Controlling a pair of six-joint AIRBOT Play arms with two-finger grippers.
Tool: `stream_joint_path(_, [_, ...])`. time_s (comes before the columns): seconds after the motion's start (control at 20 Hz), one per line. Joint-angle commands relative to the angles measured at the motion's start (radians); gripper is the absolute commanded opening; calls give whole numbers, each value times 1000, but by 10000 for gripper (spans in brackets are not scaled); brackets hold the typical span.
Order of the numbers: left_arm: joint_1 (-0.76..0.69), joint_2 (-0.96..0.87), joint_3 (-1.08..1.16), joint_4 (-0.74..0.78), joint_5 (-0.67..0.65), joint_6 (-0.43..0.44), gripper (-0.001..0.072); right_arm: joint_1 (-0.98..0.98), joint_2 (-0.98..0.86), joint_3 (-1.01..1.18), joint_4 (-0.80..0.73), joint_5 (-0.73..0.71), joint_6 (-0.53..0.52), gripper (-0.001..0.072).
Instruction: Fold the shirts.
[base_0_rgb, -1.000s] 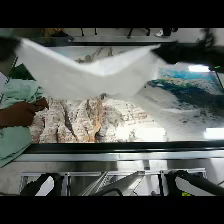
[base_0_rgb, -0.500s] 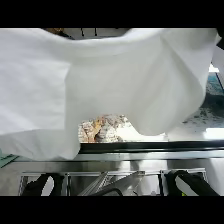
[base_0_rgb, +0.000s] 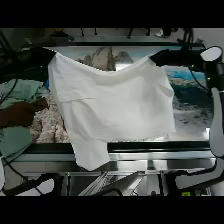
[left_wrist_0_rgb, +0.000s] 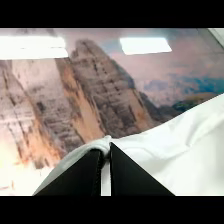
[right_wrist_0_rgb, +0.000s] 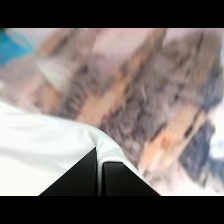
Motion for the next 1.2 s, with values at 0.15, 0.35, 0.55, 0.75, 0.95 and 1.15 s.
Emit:
stream_joint_path(0.15, [-88,-513,316,-2,-11,0,21,1,-311,-2,49,-146,11,121])
stream_joint_path(0.35, [-44,-554,442,0,-172,-74,513,-51,-245,-1,46,-73,16,320])
stream_joint_path(0.55, [88,-548,532,2,-515,-236,603,-216,-127,-2,42,192,111,328])
stream_joint_path(0.75, [183,-423,234,163,-703,-294,603,-409,-73,-50,41,438,157,324])
stream_joint_path(0.95, [232,-238,-217,320,-550,-293,604,-584,-47,-186,42,490,165,325])
stream_joint_path(1.15, [281,-158,-470,322,-411,-285,603,-682,-47,-265,21,519,164,325])
